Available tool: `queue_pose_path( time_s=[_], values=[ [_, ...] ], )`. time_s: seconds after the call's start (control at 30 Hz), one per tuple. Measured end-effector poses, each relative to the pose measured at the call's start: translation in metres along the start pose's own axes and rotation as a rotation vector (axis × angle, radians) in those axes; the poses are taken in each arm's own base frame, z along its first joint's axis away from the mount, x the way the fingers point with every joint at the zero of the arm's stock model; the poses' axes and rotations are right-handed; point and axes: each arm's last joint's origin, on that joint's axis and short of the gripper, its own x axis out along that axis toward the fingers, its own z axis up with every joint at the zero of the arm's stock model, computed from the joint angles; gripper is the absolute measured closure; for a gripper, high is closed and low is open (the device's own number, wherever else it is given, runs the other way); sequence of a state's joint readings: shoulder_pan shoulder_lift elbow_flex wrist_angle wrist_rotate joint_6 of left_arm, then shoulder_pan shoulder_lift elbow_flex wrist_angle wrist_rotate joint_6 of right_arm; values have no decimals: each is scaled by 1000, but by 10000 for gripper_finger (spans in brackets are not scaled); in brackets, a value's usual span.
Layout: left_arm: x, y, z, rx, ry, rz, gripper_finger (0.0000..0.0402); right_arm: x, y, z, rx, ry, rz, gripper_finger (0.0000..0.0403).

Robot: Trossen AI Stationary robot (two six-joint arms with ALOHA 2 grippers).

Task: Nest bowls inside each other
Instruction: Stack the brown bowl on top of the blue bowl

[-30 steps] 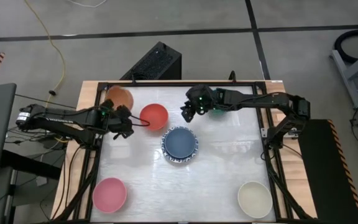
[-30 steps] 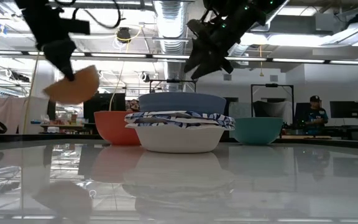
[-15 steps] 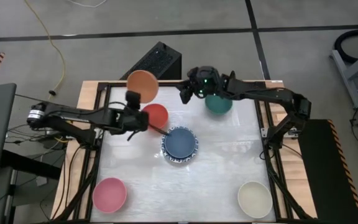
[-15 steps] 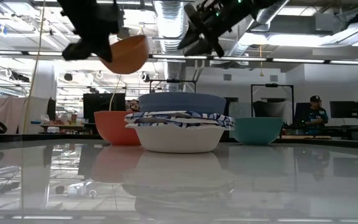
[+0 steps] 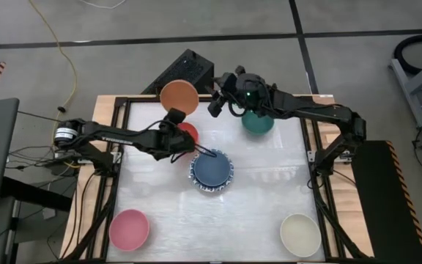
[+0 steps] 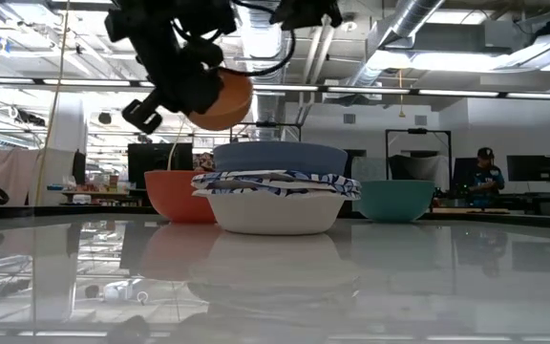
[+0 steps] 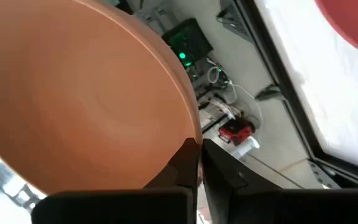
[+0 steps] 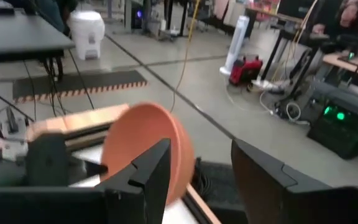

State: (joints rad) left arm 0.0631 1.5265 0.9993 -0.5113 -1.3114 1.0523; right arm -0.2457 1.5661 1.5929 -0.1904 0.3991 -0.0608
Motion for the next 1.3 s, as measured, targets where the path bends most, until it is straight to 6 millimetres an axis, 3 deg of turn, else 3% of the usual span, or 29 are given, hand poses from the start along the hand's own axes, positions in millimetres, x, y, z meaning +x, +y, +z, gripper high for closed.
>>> queue_pose_path(
  time_s=[0.27,0.5,1.1,1.3],
  values=[
    [-1,24,9,-32,-64,74,401,5,0,-2,12,3,-7,214],
    [-3,41,13,-66,-140,134,401,22,9,-16,2,39,-1,214],
    [-2,44,12,-63,-149,150,401,27,-2,-28,-26,138,-147,214],
    [-3,49,13,-85,-180,172,401,30,-13,-34,-13,191,-165,234]
  ],
)
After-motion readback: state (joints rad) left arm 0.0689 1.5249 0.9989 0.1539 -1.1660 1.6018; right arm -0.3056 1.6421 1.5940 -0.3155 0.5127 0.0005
